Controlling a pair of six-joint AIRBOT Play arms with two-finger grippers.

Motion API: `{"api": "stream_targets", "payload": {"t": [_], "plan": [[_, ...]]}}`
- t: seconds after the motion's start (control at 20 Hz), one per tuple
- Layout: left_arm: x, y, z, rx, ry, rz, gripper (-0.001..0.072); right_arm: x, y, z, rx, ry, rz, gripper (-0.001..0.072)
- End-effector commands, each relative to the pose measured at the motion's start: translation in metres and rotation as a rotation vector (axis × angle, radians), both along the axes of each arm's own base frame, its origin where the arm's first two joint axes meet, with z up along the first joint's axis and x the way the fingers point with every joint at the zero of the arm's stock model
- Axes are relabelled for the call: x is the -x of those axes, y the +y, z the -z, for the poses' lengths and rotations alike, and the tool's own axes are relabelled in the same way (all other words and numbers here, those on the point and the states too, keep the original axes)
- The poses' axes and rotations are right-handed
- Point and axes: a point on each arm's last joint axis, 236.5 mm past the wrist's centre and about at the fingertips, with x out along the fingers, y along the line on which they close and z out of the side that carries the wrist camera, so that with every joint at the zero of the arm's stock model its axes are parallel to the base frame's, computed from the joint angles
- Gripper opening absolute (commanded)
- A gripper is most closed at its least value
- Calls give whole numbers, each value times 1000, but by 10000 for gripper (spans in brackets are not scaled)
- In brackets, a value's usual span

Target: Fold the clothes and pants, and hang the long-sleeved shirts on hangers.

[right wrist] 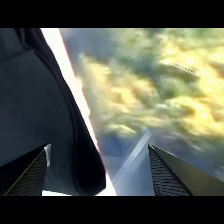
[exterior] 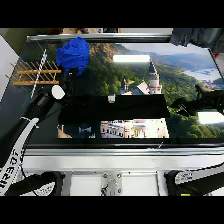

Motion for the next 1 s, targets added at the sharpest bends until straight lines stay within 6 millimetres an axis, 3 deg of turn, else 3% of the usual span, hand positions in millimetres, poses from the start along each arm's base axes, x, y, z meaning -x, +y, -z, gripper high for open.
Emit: {"api": "stream_targets", "payload": {"t": [0.0, 0.35, 0.4, 0.55, 0.6, 0.75, 0.95], "plan": [[11, -22, 9, 1, 29, 36, 12, -2, 24, 12, -99, -12, -55, 653], [11, -24, 10, 8, 33, 23, 12, -5, 83, 29, -125, 21, -172, 641], [11, -24, 10, 7, 33, 24, 12, -8, 87, 28, -117, 13, -181, 533], [11, -24, 10, 7, 33, 24, 12, -19, 86, 21, -103, -12, -183, 105], [10, -24, 10, 8, 31, 23, 12, -22, 84, 18, -98, -14, -175, 10], [10, -32, 15, 45, 58, 9, 9, -24, 82, -10, -75, -40, -216, 13], [3, -65, 42, 101, 114, 49, 9, -26, 79, -69, 6, -80, -285, 12]]}}
